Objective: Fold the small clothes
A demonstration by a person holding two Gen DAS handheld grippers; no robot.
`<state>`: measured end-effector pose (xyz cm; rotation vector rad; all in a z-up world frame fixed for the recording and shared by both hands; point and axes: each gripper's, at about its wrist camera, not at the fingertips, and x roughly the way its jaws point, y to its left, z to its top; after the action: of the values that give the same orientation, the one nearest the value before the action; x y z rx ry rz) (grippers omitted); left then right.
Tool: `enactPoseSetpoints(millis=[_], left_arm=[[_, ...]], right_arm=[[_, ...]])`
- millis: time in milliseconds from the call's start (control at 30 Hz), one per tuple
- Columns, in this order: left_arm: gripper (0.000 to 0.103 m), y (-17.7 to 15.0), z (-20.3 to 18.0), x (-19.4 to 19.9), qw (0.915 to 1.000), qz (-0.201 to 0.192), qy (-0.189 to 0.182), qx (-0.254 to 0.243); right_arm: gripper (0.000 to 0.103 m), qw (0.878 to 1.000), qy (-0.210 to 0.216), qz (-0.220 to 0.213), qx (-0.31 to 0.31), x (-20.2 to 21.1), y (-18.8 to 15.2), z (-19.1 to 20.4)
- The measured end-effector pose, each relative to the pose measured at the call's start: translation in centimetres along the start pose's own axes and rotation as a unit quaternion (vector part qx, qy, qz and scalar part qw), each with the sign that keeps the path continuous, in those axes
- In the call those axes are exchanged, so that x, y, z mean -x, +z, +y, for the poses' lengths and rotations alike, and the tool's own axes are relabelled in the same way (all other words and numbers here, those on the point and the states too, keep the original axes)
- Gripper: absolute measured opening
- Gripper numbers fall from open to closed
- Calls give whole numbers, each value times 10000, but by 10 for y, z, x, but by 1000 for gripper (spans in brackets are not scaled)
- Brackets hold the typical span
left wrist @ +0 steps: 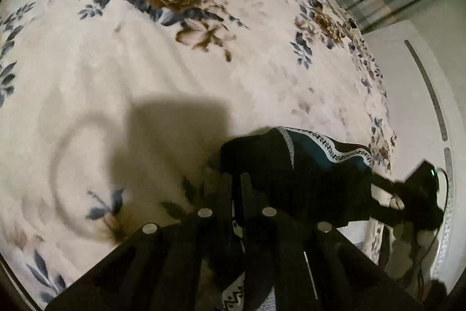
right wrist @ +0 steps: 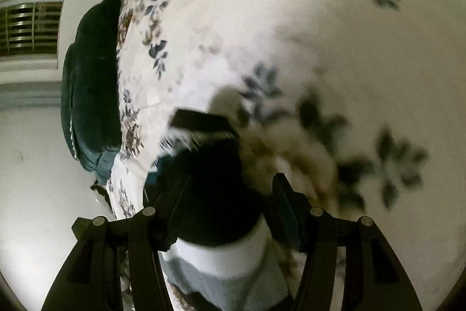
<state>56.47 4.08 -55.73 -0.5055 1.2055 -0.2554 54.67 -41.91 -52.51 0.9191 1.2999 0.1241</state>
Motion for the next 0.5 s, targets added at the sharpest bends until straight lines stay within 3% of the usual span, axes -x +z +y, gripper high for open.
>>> enactPoseSetpoints(millis=[33, 67, 100, 233, 367, 433, 467, 500], left_arm=[[3, 1, 0, -1, 10000, 4, 3, 0], [3, 1, 2, -2, 10000, 1, 15, -11], [3, 0, 4, -1, 10000, 2, -1, 3], [3, -1, 13, -6, 9999, 43, -72, 84], [11, 4, 11, 1, 9986, 154, -423, 270], [33, 10, 5, 11, 9983, -34, -556, 198], [56, 15, 3, 12, 9982, -98, -569, 151], [59, 20, 0, 7, 9986, -95, -513, 106]], right_arm=[[60, 9999, -4, 73, 73, -9, 9, 6], [43, 9998, 11, 107, 176, -16, 16, 13], [5, 9996, -38, 100, 280, -18, 20, 17], [6, 9964, -600, -336, 496, -11, 39, 30], [8, 9936, -882, 101, 699, -32, 40, 37], [14, 9947, -814, 122, 610, -26, 35, 38], [29, 9963, -664, 77, 534, -20, 33, 37], [48, 9975, -536, 31, 453, -15, 30, 35]])
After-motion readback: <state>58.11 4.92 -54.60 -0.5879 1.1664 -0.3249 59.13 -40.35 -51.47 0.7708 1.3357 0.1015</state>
